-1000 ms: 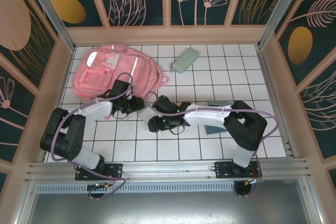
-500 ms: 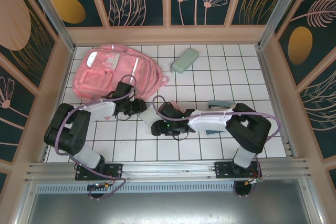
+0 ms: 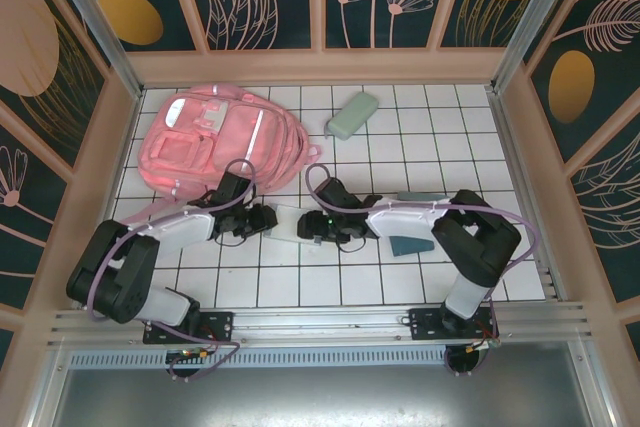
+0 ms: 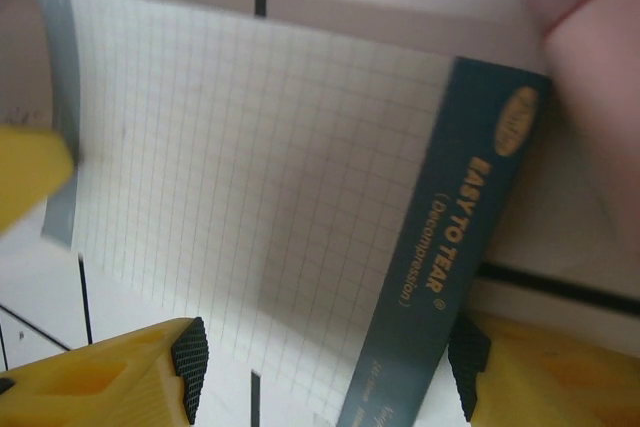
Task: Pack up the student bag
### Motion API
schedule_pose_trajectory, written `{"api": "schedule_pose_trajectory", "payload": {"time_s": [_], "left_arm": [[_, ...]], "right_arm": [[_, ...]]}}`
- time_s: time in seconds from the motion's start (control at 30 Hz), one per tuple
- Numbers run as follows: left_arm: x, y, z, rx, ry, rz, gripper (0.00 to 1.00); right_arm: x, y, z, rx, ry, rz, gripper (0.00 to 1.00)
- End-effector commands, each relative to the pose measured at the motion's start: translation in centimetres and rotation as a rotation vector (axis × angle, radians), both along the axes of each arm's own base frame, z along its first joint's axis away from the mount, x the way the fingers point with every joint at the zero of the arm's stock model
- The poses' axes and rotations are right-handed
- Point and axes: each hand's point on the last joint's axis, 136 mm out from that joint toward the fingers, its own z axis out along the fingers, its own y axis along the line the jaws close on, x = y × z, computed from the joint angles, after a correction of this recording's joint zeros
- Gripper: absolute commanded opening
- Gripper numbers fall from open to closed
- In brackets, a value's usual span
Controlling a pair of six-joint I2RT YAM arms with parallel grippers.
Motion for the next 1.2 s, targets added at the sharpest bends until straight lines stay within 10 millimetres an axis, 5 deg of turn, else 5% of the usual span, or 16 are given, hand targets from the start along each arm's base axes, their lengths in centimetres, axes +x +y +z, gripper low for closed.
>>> {"api": "schedule_pose_trajectory", "payload": {"time_s": [0.0,0.27,0.53,0.77,0.87,1.0,1.17], "left_arm": [[-0.1,-0.6,1.8,-0.026,-0.005,-0.005,0.38],[2.5,-0.6,1.7,0.069,-0.009,-0.017,0.38],[0.2,1.6,-0.6,0.165,0.061,0.001,0.38],[-1.6,0.9,-2.2,0.081,0.118,0.001,0.36],[-1.7,0.4,-2.3,0.053,0.118,-0.007,0.33],[-1.6,-0.4,-2.1,0.007,0.115,-0.019,0.29],[-1.3,-0.6,-1.3,-0.011,0.089,-0.019,0.28]], "right_arm": [[2.6,0.8,1.7,0.04,-0.09,-0.017,0.68],[2.7,0.4,0.7,0.009,-0.071,-0.028,0.68],[2.4,0.1,-0.9,-0.035,-0.055,-0.033,0.68],[1.4,1.7,-1.1,0.022,-0.026,0.0,0.67],[1.1,3.6,0.3,0.12,-0.015,0.048,0.65],[0.4,6.6,4.7,0.333,-0.023,0.132,0.6],[0.7,7.2,9.5,0.52,-0.052,0.141,0.53]]}}
